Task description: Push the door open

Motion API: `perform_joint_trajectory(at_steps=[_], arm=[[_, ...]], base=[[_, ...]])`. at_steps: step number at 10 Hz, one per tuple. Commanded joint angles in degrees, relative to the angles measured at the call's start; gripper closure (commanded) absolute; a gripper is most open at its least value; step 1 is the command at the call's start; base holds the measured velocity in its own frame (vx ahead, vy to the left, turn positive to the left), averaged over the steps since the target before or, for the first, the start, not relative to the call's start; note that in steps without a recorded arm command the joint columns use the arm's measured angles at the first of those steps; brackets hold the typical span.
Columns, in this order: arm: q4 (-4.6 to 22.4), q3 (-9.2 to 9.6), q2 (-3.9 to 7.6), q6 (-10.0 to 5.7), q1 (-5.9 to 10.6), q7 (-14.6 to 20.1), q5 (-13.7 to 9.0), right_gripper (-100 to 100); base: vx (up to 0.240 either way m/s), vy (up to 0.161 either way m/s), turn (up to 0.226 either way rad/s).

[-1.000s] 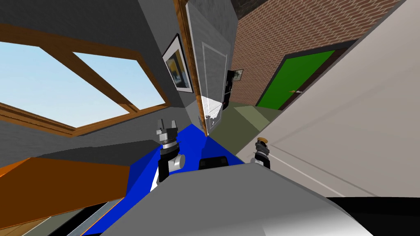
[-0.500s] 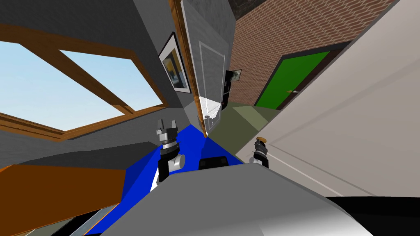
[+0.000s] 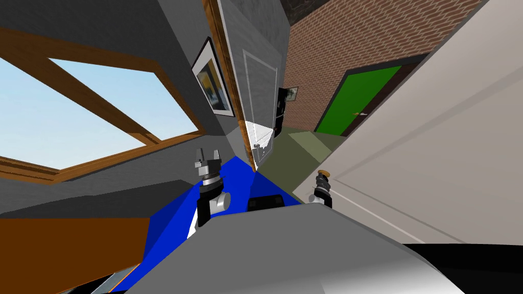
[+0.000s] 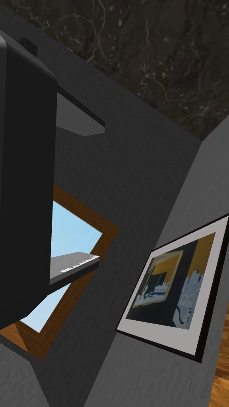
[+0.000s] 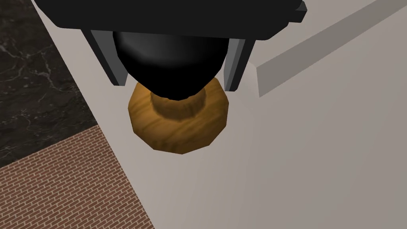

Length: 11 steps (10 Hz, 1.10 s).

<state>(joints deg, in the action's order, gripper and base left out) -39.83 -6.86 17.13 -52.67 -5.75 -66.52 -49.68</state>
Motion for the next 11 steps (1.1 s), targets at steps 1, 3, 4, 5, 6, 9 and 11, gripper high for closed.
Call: perform_joint_trajectory(at_steps=[1,3,4,5,6,9,11], arm=[[0.1,0.39,0.10,-0.25,0.28,2.9,-0.8,100],[0.2,0.92,0.03,-0.47,0.60,5.4,-1.4,100],[0.2,0.92,0.03,-0.47,0.60,5.5,-1.4,100],[0.4,1.45,-0.04,-0.69,0.92,7.8,-2.0,100],[0.5,1.98,-0.12,-0.91,1.24,9.3,-2.6,100],[0.6,2.55,-0.19,-1.14,1.58,12.4,-3.3,100],[0.9,3.73,-0.36,-1.63,2.29,16.1,-4.6,100]], base=[[0.034,-0.026,-0.052],[0.029,-0.022,-0.039],[0.032,-0.017,-0.034],[0.034,-0.027,-0.056],[0.053,-0.047,-0.073],[0.035,-0.030,-0.038],[0.047,-0.030,-0.079]])
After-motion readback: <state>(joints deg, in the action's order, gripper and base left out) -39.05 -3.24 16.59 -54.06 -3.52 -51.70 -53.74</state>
